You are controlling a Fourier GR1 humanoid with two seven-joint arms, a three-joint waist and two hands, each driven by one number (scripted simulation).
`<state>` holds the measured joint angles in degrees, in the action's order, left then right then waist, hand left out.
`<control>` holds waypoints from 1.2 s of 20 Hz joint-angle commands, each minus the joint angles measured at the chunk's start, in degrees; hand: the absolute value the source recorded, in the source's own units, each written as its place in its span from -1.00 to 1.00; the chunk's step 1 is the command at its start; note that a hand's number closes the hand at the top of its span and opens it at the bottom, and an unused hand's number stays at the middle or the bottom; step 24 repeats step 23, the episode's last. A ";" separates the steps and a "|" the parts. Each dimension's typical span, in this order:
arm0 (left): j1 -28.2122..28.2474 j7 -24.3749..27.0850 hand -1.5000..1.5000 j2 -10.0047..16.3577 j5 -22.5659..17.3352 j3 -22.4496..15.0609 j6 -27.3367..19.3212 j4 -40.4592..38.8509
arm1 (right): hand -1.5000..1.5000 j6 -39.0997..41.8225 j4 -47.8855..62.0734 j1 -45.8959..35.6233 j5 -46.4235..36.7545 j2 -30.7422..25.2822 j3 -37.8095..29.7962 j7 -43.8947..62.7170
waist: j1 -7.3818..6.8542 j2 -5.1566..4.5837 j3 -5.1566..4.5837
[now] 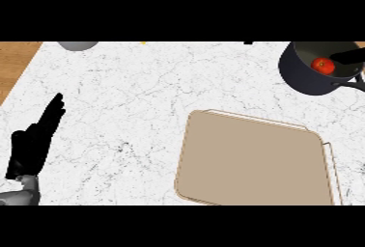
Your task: Pick the tomato from the tray and place it in the pot
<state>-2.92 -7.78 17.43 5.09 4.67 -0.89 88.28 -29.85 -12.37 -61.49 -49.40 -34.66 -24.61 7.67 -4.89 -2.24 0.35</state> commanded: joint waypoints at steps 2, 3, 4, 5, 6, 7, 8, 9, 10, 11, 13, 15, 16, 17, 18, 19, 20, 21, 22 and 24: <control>-1.02 -1.08 0.00 0.05 0.20 0.06 0.05 -0.63 | -1.00 -5.53 -2.95 -0.29 4.70 1.94 -4.29 -8.34 | 0.37 0.19 0.04; 0.08 0.31 0.00 -0.15 -0.01 0.19 0.13 -0.86 | -1.00 -7.75 -5.11 -0.62 7.22 2.37 -6.54 -10.77 | 0.51 0.35 0.07; 0.52 0.14 0.00 -1.16 0.51 -0.30 -0.87 -0.60 | -1.00 -8.83 -6.24 -1.03 9.04 3.08 -8.07 -12.70 | 0.44 0.39 0.10; -0.46 -1.20 0.00 -1.05 0.87 -0.45 -1.15 -0.16 | -1.00 -9.10 -6.96 -0.55 11.11 2.59 -9.93 -14.82 | 0.97 0.44 0.14; 0.28 -0.77 0.00 -1.61 0.61 -0.24 -1.41 -0.79 | -1.00 -12.44 -7.91 0.04 12.82 6.02 -11.25 -16.44 | 1.10 0.65 0.05; 1.16 -0.51 0.00 -0.86 0.17 0.11 -0.53 -0.29 | -1.00 -8.82 -8.61 -0.71 15.29 3.89 -13.09 -18.67 | 1.27 0.84 0.04; 1.20 0.14 0.00 -1.33 1.35 -0.81 -1.22 0.41 | -1.00 -8.16 -7.52 -0.96 16.00 2.65 -13.96 -18.52 | 1.01 0.66 -0.01; 2.87 1.94 0.00 0.27 -1.11 1.23 1.23 -0.83 | -1.00 -7.61 -7.82 -0.25 17.52 2.28 -15.19 -20.82 | 0.80 0.63 -0.05; 1.25 0.89 0.00 -1.96 1.90 -0.57 -1.98 -1.71 | -1.00 -5.36 -7.13 -1.42 18.25 3.18 -15.13 -21.23 | 1.92 0.96 -0.14; 0.89 -1.12 0.00 -1.61 0.89 -0.08 -1.51 0.20 | -1.00 -4.96 -5.99 -0.19 19.46 1.79 -16.60 -22.02 | 1.48 0.79 -0.08; 2.86 1.83 0.00 -0.59 0.52 0.94 -0.12 -1.55 | -1.00 -1.89 -5.84 -0.62 21.03 2.21 -16.85 -22.36 | 2.53 1.42 -0.22; 2.73 2.57 0.00 -1.66 1.65 0.86 -1.69 -2.77 | -1.00 -0.30 -5.74 -0.07 23.10 2.61 -18.01 -24.62 | 2.67 1.40 -0.23; 5.48 3.07 0.00 -1.24 0.74 1.28 -0.66 -0.05 | -1.00 2.37 -5.71 1.83 23.54 1.69 -17.68 -25.04 | 3.03 1.72 -0.25; 3.40 1.58 0.00 0.60 -0.93 2.99 1.29 -1.68 | -1.00 3.42 -6.17 2.38 25.07 1.89 -18.55 -26.04 | 3.37 1.74 -0.26; 5.01 4.85 0.00 0.36 -0.57 3.59 0.81 -2.66 | -1.00 5.98 -7.57 3.92 26.08 1.19 -18.64 -25.93 | 4.08 2.04 -0.31; 1.38 0.56 0.00 1.24 -0.48 3.59 1.06 -2.23 | -1.00 6.81 -7.44 3.94 27.10 0.19 -19.34 -28.24 | 3.85 1.81 -0.26; 4.37 1.71 0.00 0.18 -0.45 3.76 0.44 -1.02 | -1.00 5.54 -11.00 6.66 27.98 3.37 -18.55 -27.80 | 4.73 2.35 -0.34; 3.51 0.66 0.00 -2.64 2.45 0.63 -2.06 -0.41 | -1.00 6.43 -9.32 6.36 28.14 1.15 -18.56 -28.56 | 4.16 2.02 -0.30; 4.70 3.78 0.00 0.72 -0.20 4.78 0.71 -3.46 | -1.00 7.95 -12.07 9.78 29.81 3.24 -18.94 -29.53 | 4.93 2.34 -0.35; 4.74 -1.43 0.00 -0.38 -0.54 3.31 0.62 1.32 | -1.00 6.68 -13.42 11.91 30.68 4.09 -19.31 -30.41 | 4.95 2.43 -0.33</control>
